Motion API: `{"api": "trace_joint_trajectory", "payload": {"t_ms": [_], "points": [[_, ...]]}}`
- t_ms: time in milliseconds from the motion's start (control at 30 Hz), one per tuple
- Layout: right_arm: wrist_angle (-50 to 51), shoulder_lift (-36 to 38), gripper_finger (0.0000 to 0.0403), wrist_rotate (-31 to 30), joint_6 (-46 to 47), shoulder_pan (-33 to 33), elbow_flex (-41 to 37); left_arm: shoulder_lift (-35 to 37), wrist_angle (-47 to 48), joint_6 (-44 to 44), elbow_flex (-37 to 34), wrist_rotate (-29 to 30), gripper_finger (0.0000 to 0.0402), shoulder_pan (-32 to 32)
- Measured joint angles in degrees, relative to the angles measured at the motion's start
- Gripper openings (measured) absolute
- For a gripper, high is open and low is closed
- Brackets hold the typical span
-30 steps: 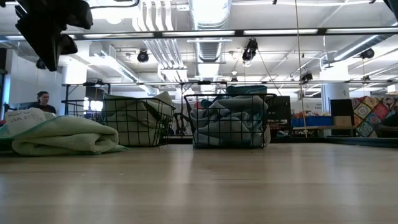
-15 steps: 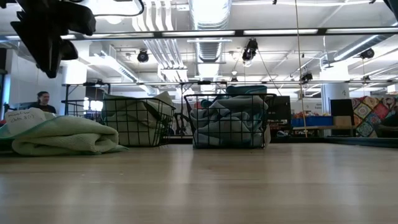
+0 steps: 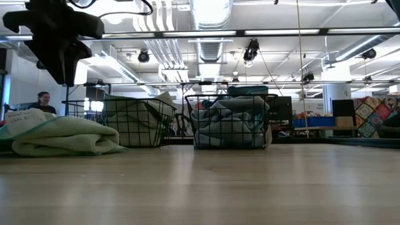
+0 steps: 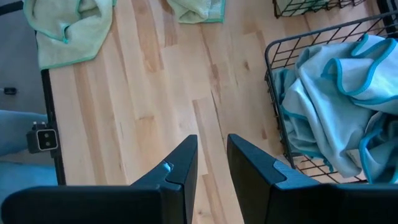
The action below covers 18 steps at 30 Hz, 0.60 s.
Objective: Sort microfiber towel by color & place in baskets
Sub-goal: Put the green towel into the left wire basket
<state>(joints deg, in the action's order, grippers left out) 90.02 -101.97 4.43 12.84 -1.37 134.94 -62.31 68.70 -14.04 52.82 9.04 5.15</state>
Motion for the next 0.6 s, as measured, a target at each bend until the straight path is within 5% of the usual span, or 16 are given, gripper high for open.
{"api": "trace_joint_trajectory", "payload": {"t_ms": [600], "points": [[0.0,-0.01,0.0082,0.0,-0.92,0.0,-0.01,-1.76,-7.28,-4.58,-9.84,-1.01,0.0151,0.0]]}}
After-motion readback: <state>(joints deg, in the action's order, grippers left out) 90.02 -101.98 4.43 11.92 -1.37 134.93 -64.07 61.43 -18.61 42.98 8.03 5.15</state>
